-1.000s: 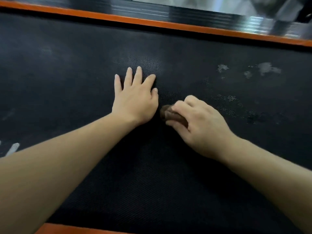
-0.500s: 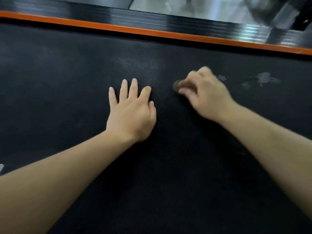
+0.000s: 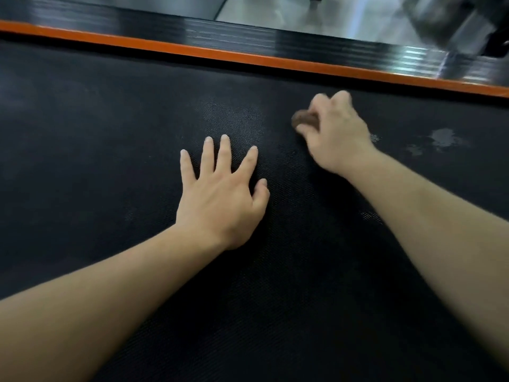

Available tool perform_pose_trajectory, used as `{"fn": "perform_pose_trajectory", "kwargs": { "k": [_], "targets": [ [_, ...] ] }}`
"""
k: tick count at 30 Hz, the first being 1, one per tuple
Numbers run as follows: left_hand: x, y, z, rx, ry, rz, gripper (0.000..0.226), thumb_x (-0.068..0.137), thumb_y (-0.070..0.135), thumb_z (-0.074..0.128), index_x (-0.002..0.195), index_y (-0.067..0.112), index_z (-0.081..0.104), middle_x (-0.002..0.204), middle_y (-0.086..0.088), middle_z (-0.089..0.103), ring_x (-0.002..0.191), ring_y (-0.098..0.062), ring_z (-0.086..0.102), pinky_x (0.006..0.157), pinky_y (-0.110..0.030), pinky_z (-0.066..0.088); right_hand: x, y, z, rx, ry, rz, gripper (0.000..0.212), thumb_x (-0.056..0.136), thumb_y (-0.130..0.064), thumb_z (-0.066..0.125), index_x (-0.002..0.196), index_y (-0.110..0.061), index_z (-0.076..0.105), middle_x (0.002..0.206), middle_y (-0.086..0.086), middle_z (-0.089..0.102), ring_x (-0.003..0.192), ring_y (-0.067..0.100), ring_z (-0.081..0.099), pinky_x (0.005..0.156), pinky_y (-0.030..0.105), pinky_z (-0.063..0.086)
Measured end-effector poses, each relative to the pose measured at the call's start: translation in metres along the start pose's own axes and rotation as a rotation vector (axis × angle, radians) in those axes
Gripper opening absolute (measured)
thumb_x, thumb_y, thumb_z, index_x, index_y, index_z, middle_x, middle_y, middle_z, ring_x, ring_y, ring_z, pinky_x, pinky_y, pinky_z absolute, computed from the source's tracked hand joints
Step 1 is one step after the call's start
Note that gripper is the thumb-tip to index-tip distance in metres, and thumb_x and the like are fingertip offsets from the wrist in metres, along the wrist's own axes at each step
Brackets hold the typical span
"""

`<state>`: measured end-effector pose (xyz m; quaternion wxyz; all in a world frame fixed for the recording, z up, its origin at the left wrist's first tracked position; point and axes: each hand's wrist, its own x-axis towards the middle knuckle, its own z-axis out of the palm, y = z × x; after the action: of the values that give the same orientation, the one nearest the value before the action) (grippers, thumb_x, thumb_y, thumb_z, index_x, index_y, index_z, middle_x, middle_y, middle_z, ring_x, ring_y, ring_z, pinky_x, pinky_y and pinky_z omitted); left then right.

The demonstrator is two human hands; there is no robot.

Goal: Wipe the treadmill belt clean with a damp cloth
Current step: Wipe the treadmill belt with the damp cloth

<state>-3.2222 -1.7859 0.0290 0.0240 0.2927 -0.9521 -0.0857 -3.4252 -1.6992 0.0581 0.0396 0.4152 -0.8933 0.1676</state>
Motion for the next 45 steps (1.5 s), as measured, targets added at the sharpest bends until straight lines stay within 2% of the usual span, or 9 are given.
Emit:
{"fn": "perform_pose_trajectory", "kwargs": {
  "k": [4, 10, 16, 21, 27, 32, 38, 42, 45],
  "targets": [
    [0.000, 0.001, -0.002, 0.034, 0.018, 0.044, 0.073, 0.094, 0.067, 0.008, 0.161, 0.037, 0.007, 0.170, -0.011, -0.003, 0.155, -0.027, -0.016, 0.122, -0.058, -0.011, -0.029, -0.017, 0.005, 0.074, -0.117, -0.348, 0.028, 0.093, -0.039, 0.061, 0.108, -0.016, 0.055, 0.110, 0.009, 0.046, 0.095, 0.034, 0.057, 0.083, 0.044, 0.049],
    [0.000, 0.002, -0.001, -0.002, 0.029, 0.045, 0.075, 0.094, 0.068, 0.011, 0.160, 0.035, 0.010, 0.170, -0.010, -0.001, 0.156, -0.023, -0.011, 0.125, -0.049, -0.008, 0.046, 0.020, -0.005, -0.042, 0.002, 0.113, 0.034, 0.096, -0.044, 0.058, 0.119, -0.019, 0.051, 0.124, 0.017, 0.044, 0.110, 0.043, 0.054, 0.096, 0.049, 0.046],
    [0.001, 0.002, -0.002, 0.008, 0.017, 0.037, 0.076, 0.092, 0.069, 0.009, 0.161, 0.035, 0.008, 0.170, -0.010, -0.004, 0.156, -0.022, -0.013, 0.125, -0.049, -0.007, 0.004, -0.012, 0.008, 0.079, -0.131, -0.301, 0.029, 0.094, -0.039, 0.062, 0.111, -0.017, 0.056, 0.111, 0.008, 0.046, 0.095, 0.031, 0.057, 0.085, 0.040, 0.048],
    [0.001, 0.002, -0.002, -0.005, 0.017, 0.046, 0.075, 0.093, 0.069, 0.010, 0.161, 0.035, 0.008, 0.170, -0.010, -0.003, 0.156, -0.023, -0.012, 0.125, -0.050, -0.007, 0.052, 0.009, 0.002, -0.066, 0.001, 0.041, 0.035, 0.096, -0.044, 0.057, 0.119, -0.019, 0.052, 0.124, 0.017, 0.044, 0.107, 0.042, 0.055, 0.096, 0.049, 0.045],
    [0.001, 0.003, -0.002, 0.013, 0.020, 0.043, 0.076, 0.093, 0.068, 0.010, 0.161, 0.035, 0.009, 0.170, -0.011, -0.002, 0.156, -0.024, -0.011, 0.125, -0.051, -0.007, 0.021, -0.013, 0.015, 0.030, -0.055, -0.239, 0.031, 0.095, -0.045, 0.058, 0.112, -0.019, 0.054, 0.114, 0.011, 0.046, 0.098, 0.034, 0.056, 0.087, 0.046, 0.049],
    [0.000, 0.004, -0.002, 0.005, 0.021, 0.043, 0.075, 0.093, 0.068, 0.011, 0.161, 0.035, 0.009, 0.170, -0.011, -0.001, 0.156, -0.023, -0.011, 0.125, -0.050, -0.007, 0.072, 0.021, 0.005, -0.075, 0.083, 0.234, 0.035, 0.098, -0.046, 0.053, 0.121, -0.019, 0.051, 0.130, 0.019, 0.044, 0.113, 0.043, 0.053, 0.097, 0.050, 0.043],
    [0.001, 0.005, -0.002, 0.003, 0.027, 0.040, 0.076, 0.093, 0.068, 0.011, 0.160, 0.035, 0.010, 0.170, -0.011, -0.001, 0.156, -0.023, -0.011, 0.125, -0.050, -0.006, 0.054, -0.002, 0.021, 0.004, 0.025, -0.018, 0.034, 0.095, -0.046, 0.059, 0.118, -0.020, 0.055, 0.122, 0.016, 0.047, 0.103, 0.036, 0.055, 0.092, 0.047, 0.046],
    [0.001, 0.004, -0.001, -0.011, 0.025, 0.049, 0.075, 0.093, 0.069, 0.011, 0.160, 0.036, 0.010, 0.170, -0.010, -0.001, 0.156, -0.022, -0.012, 0.125, -0.049, -0.008, 0.081, 0.034, -0.002, -0.061, 0.105, 0.404, 0.038, 0.095, -0.044, 0.058, 0.127, -0.023, 0.053, 0.134, 0.017, 0.044, 0.121, 0.040, 0.052, 0.101, 0.048, 0.043],
    [0.001, 0.003, -0.001, 0.001, 0.031, 0.048, 0.075, 0.093, 0.069, 0.011, 0.161, 0.036, 0.010, 0.170, -0.010, -0.001, 0.156, -0.023, -0.011, 0.125, -0.050, -0.007, 0.066, 0.020, 0.011, -0.095, 0.101, 0.263, 0.037, 0.096, -0.047, 0.055, 0.123, -0.021, 0.053, 0.128, 0.015, 0.043, 0.112, 0.038, 0.053, 0.097, 0.048, 0.044]
  ]
}}
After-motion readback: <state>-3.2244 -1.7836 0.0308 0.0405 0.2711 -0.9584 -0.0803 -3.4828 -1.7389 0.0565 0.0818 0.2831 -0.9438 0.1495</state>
